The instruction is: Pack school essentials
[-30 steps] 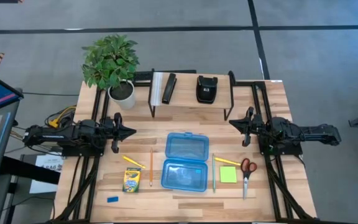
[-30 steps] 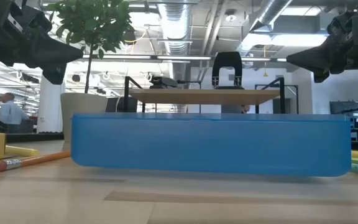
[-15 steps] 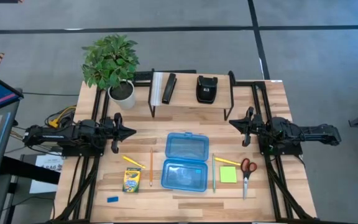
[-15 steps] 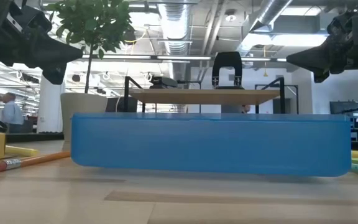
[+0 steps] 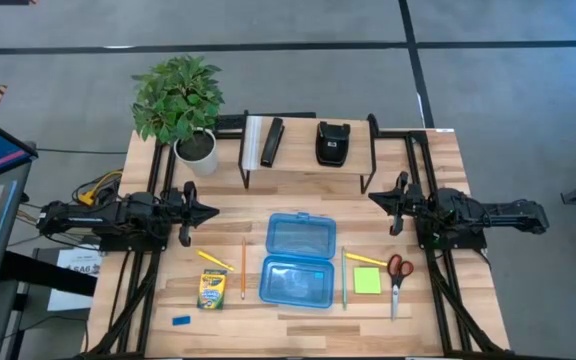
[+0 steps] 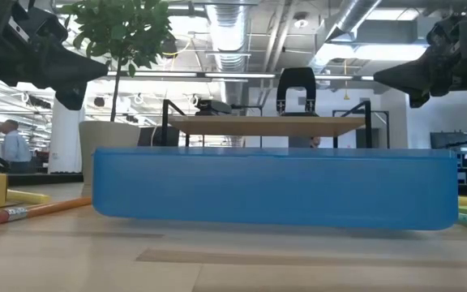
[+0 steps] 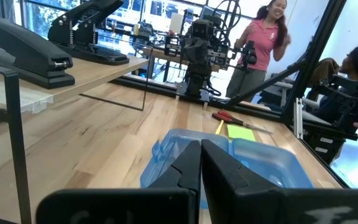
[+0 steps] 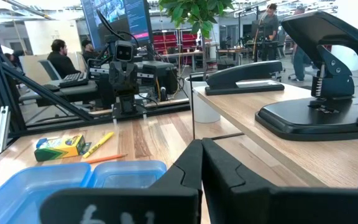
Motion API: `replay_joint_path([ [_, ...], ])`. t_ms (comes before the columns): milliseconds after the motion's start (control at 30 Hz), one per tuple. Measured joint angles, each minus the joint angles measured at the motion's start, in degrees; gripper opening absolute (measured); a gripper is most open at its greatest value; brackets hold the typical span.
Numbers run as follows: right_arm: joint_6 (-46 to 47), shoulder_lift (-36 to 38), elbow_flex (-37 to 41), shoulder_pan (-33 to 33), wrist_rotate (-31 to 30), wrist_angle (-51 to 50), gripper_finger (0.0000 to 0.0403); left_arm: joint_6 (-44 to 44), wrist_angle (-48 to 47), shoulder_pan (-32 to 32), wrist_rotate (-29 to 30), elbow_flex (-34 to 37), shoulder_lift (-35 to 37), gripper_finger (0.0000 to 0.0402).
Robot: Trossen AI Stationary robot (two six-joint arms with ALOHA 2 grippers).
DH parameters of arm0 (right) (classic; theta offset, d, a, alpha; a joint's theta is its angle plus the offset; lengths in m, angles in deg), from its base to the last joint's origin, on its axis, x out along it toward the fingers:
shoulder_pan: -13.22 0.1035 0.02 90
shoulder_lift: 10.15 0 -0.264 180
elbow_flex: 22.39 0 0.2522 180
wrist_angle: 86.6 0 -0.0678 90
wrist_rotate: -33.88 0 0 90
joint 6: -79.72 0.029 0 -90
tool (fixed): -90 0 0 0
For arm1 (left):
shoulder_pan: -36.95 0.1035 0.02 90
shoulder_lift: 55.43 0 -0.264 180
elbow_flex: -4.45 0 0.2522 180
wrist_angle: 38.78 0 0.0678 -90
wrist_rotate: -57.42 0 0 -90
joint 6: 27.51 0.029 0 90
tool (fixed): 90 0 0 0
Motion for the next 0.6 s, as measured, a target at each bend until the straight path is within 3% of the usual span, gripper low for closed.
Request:
replay_joint_path([
  [600, 0.1, 0.0, 0.0, -0.2, 0.0, 2.9, 0.0026, -0.7, 0.0, 0.0, 0.0, 0.0, 0.0, 0.0],
])
